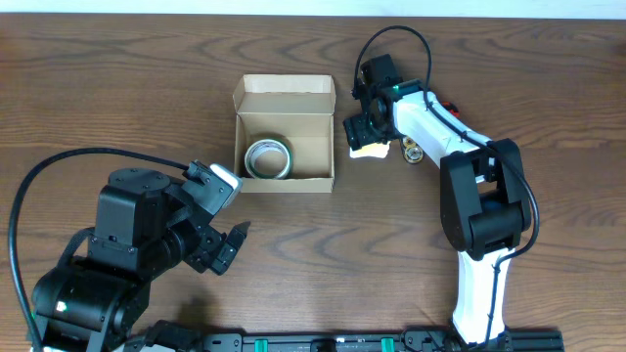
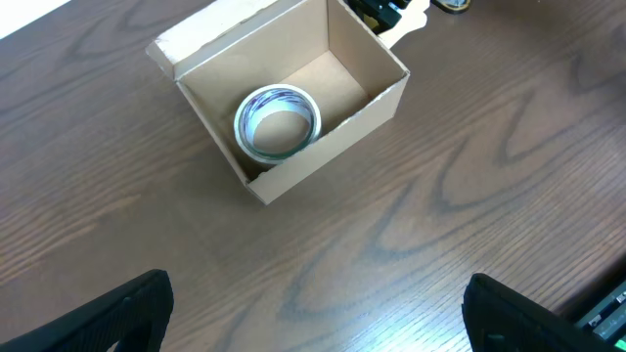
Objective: Pack container
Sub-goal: 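Carry the yellow notepad into the box and lower it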
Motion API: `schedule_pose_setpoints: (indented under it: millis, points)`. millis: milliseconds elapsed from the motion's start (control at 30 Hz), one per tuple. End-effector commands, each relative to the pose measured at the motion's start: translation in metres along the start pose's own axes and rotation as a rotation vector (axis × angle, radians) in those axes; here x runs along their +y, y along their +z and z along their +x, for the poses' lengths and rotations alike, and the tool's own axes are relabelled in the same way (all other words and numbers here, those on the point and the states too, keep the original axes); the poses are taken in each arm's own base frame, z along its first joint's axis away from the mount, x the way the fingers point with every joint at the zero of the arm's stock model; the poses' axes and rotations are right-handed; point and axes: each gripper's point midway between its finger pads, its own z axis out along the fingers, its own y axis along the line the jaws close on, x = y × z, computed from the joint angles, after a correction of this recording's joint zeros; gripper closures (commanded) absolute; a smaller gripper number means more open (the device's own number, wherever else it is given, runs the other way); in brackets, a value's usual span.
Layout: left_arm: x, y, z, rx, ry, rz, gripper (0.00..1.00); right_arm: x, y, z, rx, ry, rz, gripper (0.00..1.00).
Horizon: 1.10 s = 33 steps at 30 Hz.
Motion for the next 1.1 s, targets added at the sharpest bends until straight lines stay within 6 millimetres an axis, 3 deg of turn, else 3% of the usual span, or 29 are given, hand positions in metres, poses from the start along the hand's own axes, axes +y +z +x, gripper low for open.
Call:
schedule_pose_setpoints:
  millis: [0,100,233,500,700,900,1067]
  points:
    - [0.001,-0.004,-0.003,-0.012,0.011,-0.009,0.05,0.001,0.006,0.003,0.013,0.005,0.009,0.2]
    - [0.001,-0.004,-0.003,-0.012,0.011,-0.009,0.05,0.001,0.0,-0.005,-0.008,0.005,0.007,0.2]
    - [0.001,-0.004,-0.003,-0.012,0.011,-0.009,0.05,0.001,-0.022,-0.024,-0.046,0.006,0.007,0.2]
    - [0.001,-0.004,-0.003,-0.012,0.011,-0.009,0.05,-0.003,-0.097,-0.068,-0.167,0.018,0.005,0.19]
    - [0.001,-0.004,-0.003,-0.012,0.011,-0.009,0.05,0.004,-0.147,-0.08,-0.231,0.007,-0.002,0.19]
    - [0.001,-0.004,-0.003,-0.012,0.011,-0.009,0.05,0.05,-0.181,-0.079,-0.279,-0.063,-0.122,0.19]
    - [0.001,-0.004,-0.003,-0.012,0.011,-0.009,0.05,0.103,-0.184,-0.064,-0.243,-0.133,-0.229,0.2]
